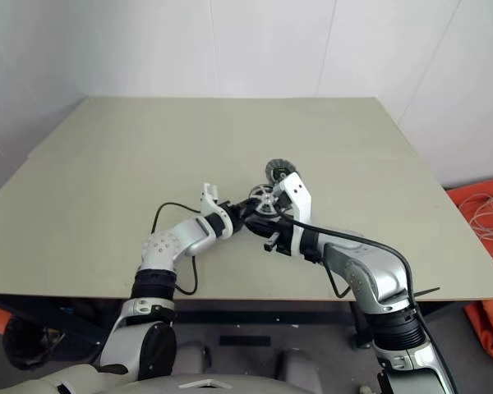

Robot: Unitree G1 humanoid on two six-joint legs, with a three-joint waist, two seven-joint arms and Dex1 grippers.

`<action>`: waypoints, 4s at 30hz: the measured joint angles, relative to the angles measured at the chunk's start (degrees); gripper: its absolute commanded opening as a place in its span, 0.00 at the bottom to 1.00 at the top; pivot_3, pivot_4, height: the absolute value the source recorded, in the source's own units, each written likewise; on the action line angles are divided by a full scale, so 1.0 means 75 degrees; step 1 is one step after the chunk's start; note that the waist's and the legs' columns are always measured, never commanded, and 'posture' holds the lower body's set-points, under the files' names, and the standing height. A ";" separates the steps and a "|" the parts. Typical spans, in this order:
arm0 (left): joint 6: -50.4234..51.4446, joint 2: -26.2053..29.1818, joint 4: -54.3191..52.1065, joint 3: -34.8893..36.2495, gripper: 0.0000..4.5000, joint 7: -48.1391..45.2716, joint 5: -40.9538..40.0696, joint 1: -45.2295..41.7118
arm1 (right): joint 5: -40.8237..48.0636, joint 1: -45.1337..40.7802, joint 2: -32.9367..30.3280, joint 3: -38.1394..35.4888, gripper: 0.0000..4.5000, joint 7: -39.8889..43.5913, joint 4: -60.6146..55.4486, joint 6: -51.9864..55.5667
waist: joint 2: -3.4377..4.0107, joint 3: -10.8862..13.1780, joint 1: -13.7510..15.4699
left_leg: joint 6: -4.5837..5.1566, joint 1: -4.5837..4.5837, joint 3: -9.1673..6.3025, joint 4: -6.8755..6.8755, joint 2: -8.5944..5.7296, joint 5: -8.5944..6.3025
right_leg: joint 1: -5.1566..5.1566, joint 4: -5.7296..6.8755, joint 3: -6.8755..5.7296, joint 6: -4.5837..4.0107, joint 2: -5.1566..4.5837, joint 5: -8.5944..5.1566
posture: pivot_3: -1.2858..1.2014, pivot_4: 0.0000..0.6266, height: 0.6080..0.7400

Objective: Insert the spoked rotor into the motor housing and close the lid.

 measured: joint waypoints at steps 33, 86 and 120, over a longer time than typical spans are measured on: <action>-0.0295 0.0064 0.0430 -0.0331 0.45 -0.0473 -0.0070 -0.0181 | 0.0002 0.0010 0.0081 0.0009 0.00 -0.0120 -0.0154 -0.0001 | 0.0003 0.0001 0.0002 | 0.0000 0.0002 0.0000 -0.0002 -0.0001 0.0000 | 0.0014 0.0000 0.0000 -0.0001 -0.0001 0.0000 | 0.52 0.00 1.00; -0.3279 0.2285 -0.3990 -0.1769 0.01 -0.3090 0.2556 0.2856 | -0.0364 -0.0395 0.0276 0.0032 0.00 -0.0423 0.0458 -0.0467 | 0.0015 0.0034 -0.0054 | -0.0003 0.0040 0.0004 -0.0016 0.0003 0.0001 | 0.0017 0.0004 0.0003 0.0005 0.0000 -0.0007 | 0.52 0.00 1.00; -0.2399 0.2266 -0.4452 -0.2169 0.01 -0.3490 0.2064 0.3274 | -0.2792 -0.0922 0.0152 -0.0246 0.00 -0.1846 0.2692 -0.0901 | 0.0022 0.0036 -0.0071 | -0.0007 0.0056 0.0009 -0.0008 0.0003 0.0003 | 0.0021 0.0022 0.0011 0.0001 0.0005 -0.0005 | 0.52 0.00 1.00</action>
